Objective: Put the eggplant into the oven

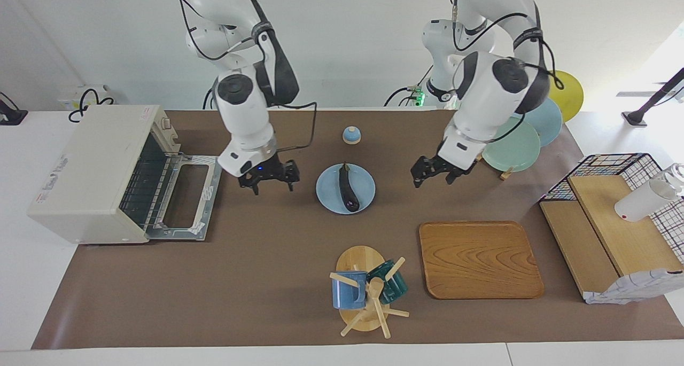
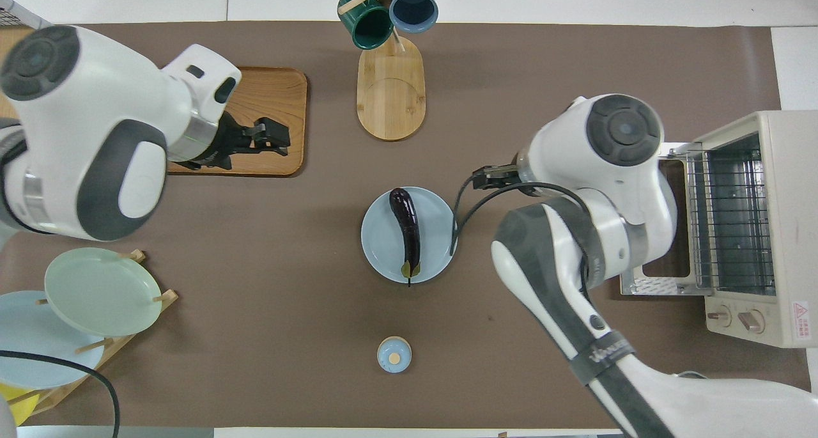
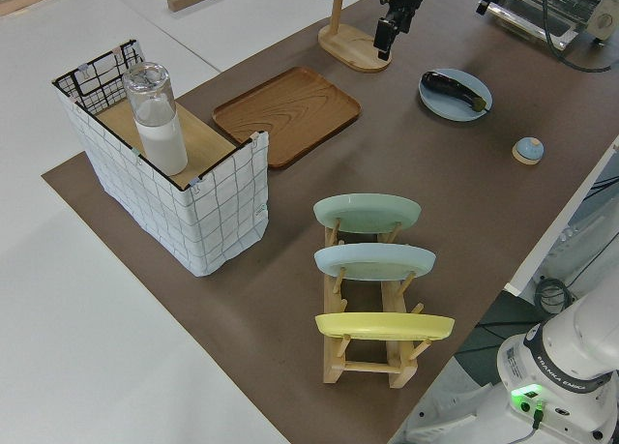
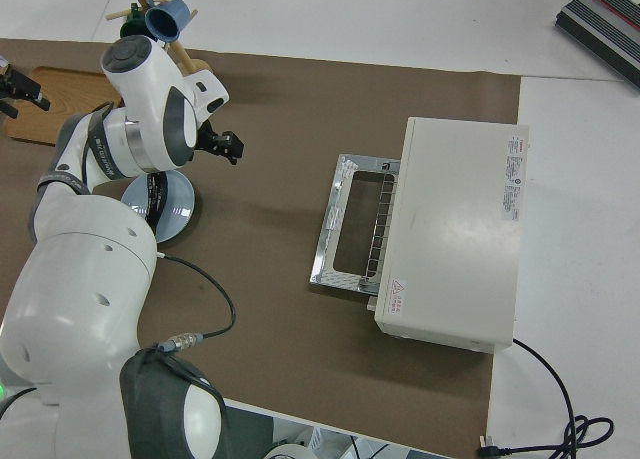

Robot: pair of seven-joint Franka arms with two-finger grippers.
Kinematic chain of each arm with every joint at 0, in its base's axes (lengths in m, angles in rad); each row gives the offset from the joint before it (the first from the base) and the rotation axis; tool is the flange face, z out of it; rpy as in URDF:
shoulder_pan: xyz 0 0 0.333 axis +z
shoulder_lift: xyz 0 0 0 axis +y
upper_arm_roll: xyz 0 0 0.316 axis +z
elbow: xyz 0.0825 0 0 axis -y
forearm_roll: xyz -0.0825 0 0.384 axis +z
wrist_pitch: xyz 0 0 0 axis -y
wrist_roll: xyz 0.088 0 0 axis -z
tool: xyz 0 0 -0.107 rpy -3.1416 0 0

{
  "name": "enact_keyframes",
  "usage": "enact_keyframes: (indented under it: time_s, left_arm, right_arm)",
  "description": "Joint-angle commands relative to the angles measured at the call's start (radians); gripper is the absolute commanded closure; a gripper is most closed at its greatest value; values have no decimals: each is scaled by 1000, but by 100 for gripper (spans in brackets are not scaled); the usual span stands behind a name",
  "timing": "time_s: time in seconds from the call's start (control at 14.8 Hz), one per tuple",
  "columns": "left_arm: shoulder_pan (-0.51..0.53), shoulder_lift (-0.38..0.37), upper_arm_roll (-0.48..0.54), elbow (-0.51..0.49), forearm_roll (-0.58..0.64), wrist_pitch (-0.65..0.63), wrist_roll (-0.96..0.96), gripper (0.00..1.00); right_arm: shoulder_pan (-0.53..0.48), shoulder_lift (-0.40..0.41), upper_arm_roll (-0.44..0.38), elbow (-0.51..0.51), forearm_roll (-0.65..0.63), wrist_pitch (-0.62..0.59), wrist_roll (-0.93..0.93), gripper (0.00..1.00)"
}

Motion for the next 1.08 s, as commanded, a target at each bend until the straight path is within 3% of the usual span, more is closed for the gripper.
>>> enact_keyframes:
  time_s: [0.0, 0.14, 0.41, 0.61, 0.75, 1.02]
  left_arm:
    - [83, -60, -9, 7, 35, -88, 122, 0]
    - [124, -102, -9, 6, 93, -148, 203, 0]
    - [143, -168, -9, -10, 147, -254, 251, 0]
    - [138, -186, -9, -27, 149, -315, 248, 0]
    - [131, -201, -9, -48, 164, -326, 251, 0]
    - [141, -188, -14, -12, 184, -317, 317, 0]
  right_arm:
    - [159, 241, -5, 333, -114, -160, 194, 0]
    - [239, 337, -5, 436, -139, -186, 319, 0]
    - [365, 394, -5, 411, -163, -69, 414, 0]
    - [393, 421, -5, 372, -240, -48, 458, 0]
    - [404, 425, -3, 358, -257, -48, 454, 22]
    - [405, 423, -3, 331, -256, -37, 453, 51]
